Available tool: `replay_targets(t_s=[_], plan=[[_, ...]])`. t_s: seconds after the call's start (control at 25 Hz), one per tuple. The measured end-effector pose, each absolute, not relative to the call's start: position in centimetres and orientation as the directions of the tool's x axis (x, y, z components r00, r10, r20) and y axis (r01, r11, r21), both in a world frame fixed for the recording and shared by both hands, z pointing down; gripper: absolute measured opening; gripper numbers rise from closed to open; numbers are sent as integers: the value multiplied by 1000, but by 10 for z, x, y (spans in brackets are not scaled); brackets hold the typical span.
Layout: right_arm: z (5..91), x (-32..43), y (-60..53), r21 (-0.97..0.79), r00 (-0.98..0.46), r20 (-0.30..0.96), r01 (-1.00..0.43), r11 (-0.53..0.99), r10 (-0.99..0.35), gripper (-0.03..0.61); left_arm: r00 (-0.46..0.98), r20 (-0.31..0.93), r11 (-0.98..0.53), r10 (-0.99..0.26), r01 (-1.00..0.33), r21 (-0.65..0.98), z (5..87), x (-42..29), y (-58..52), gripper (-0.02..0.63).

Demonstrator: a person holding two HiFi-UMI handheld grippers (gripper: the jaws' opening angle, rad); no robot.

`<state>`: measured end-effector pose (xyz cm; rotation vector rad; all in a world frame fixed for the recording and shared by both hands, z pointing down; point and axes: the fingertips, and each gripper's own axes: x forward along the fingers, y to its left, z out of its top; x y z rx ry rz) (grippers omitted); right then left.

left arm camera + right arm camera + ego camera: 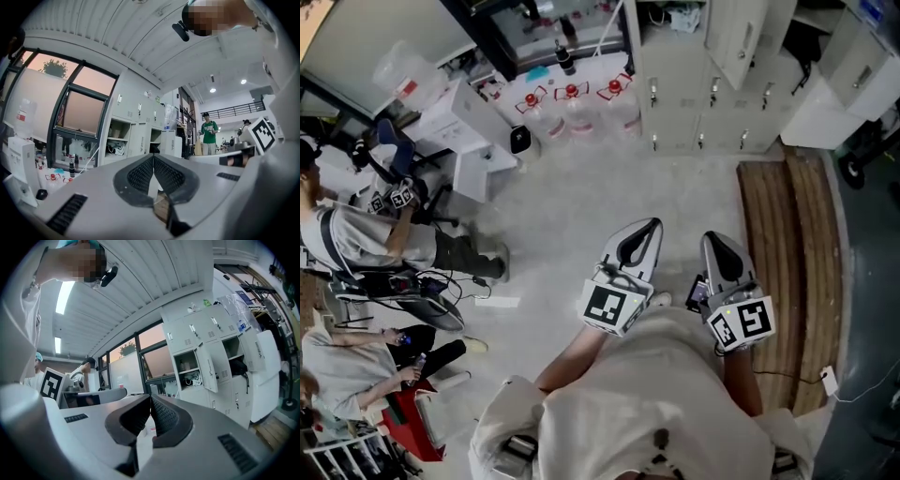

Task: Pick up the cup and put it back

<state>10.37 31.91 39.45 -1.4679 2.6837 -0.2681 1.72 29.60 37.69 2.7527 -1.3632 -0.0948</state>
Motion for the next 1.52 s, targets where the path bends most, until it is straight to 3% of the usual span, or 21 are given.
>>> replay_targets(t_s=[0.72,1.52], plan=[[394,113,200,-169,-471,64,-874,456,-880,25,653,-40,-652,-757,-748,128,379,26,165,9],[393,59,37,-153,-387,84,-915,372,-918,26,721,-66,-723,-690,-681,116,378,-23,3,9]])
